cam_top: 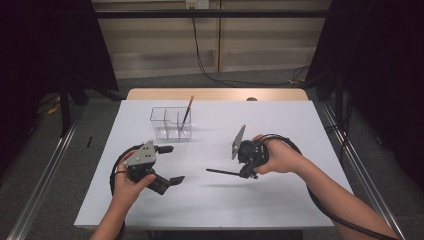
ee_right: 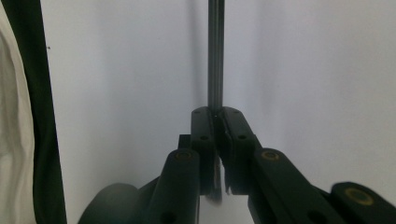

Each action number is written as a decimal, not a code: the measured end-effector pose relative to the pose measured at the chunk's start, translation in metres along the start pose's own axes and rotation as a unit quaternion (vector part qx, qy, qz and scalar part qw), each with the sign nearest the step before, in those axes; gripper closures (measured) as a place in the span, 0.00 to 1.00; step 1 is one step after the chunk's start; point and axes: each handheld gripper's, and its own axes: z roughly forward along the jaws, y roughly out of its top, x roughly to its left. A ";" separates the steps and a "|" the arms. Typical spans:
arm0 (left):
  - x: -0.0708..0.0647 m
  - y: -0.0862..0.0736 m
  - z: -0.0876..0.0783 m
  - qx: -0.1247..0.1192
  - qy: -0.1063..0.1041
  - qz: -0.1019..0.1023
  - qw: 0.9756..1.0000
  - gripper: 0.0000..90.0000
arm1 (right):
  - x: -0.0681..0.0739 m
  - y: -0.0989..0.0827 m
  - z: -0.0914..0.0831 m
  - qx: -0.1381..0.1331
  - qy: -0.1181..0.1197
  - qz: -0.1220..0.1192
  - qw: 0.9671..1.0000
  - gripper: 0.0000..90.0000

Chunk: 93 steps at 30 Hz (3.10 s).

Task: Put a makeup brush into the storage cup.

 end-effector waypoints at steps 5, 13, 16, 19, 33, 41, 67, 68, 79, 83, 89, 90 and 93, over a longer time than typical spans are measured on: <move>-0.002 0.008 0.010 0.028 -0.014 0.015 0.999 0.00 | 0.001 0.001 0.000 0.000 0.000 -0.005 1.000 0.94; -0.005 0.022 0.023 0.070 -0.022 0.030 0.997 0.00 | 0.003 0.002 0.001 0.001 0.001 -0.005 1.000 0.94; -0.006 0.026 0.028 0.084 -0.033 0.029 0.995 0.00 | 0.003 0.002 0.002 0.003 0.002 -0.007 1.000 0.94; -0.009 0.029 0.034 0.106 -0.035 0.034 0.993 0.00 | 0.004 0.003 0.002 0.003 0.002 -0.013 1.000 0.94; -0.015 0.038 0.047 0.175 -0.059 0.035 0.982 0.05 | 0.006 0.008 0.003 0.008 0.002 -0.016 1.000 0.94; -0.020 0.047 0.055 0.218 -0.042 0.044 0.974 0.26 | 0.007 0.011 0.004 0.011 0.005 -0.017 1.000 0.94; -0.024 0.056 0.073 0.275 -0.069 0.082 0.956 0.63 | 0.007 0.017 0.008 0.013 0.007 -0.032 0.999 0.94; -0.024 0.057 0.073 0.273 -0.067 0.084 0.956 0.65 | 0.008 0.018 0.008 0.015 0.009 -0.031 0.999 0.94; -0.026 0.057 0.080 0.288 -0.074 0.090 0.951 0.76 | 0.011 0.022 0.006 0.008 0.011 -0.039 0.999 0.94; -0.026 0.054 0.084 0.295 -0.078 0.086 0.948 0.84 | 0.012 0.025 0.003 -0.001 0.011 -0.044 0.999 0.94; -0.026 0.054 0.085 0.293 -0.078 0.078 0.950 0.88 | 0.011 0.024 0.002 0.001 0.008 -0.045 0.999 0.94; -0.026 0.054 0.085 0.293 -0.079 0.079 0.950 0.88 | 0.011 0.024 0.002 0.001 0.008 -0.045 0.999 0.94; -0.026 0.052 0.085 0.296 -0.079 0.076 0.949 0.89 | 0.011 0.024 0.002 -0.003 0.008 -0.046 0.999 0.94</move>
